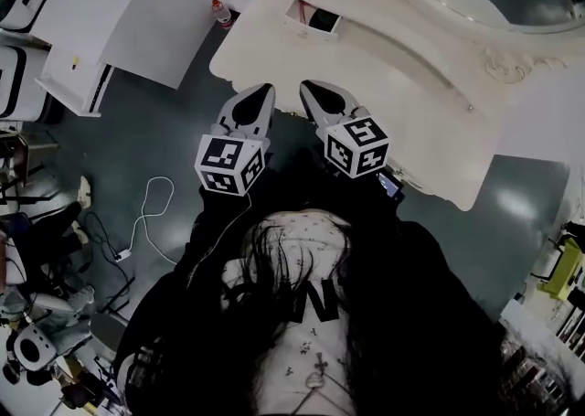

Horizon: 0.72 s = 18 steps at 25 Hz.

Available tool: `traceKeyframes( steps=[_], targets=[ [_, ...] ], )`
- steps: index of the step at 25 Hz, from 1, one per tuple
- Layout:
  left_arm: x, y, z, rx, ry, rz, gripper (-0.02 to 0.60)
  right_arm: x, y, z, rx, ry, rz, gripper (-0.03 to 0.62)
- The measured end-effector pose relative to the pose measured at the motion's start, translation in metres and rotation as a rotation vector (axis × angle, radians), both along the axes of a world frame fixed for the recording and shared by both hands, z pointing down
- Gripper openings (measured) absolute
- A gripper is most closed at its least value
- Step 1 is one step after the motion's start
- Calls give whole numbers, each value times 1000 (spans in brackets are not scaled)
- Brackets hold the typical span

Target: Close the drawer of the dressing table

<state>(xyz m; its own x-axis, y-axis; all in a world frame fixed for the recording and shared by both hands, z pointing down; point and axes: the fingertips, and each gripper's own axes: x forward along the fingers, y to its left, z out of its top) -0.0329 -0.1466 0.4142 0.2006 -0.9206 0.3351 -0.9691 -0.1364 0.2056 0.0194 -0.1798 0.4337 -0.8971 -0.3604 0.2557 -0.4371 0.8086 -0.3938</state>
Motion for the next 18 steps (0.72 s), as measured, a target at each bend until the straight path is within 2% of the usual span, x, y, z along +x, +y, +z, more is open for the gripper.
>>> traceKeyframes(
  steps=[7,12,18],
  targets=[
    [12,-22,0,-8,-16,61,-5,12,-19,3,-11,-7,50,9],
    [4,-38,6,-30,-25,81,-5,13,-32,16,-33,10,87,9],
    [-12,-65,13,-40,-17,147,-5,6,-57,43,-68,57,167,9]
  ],
)
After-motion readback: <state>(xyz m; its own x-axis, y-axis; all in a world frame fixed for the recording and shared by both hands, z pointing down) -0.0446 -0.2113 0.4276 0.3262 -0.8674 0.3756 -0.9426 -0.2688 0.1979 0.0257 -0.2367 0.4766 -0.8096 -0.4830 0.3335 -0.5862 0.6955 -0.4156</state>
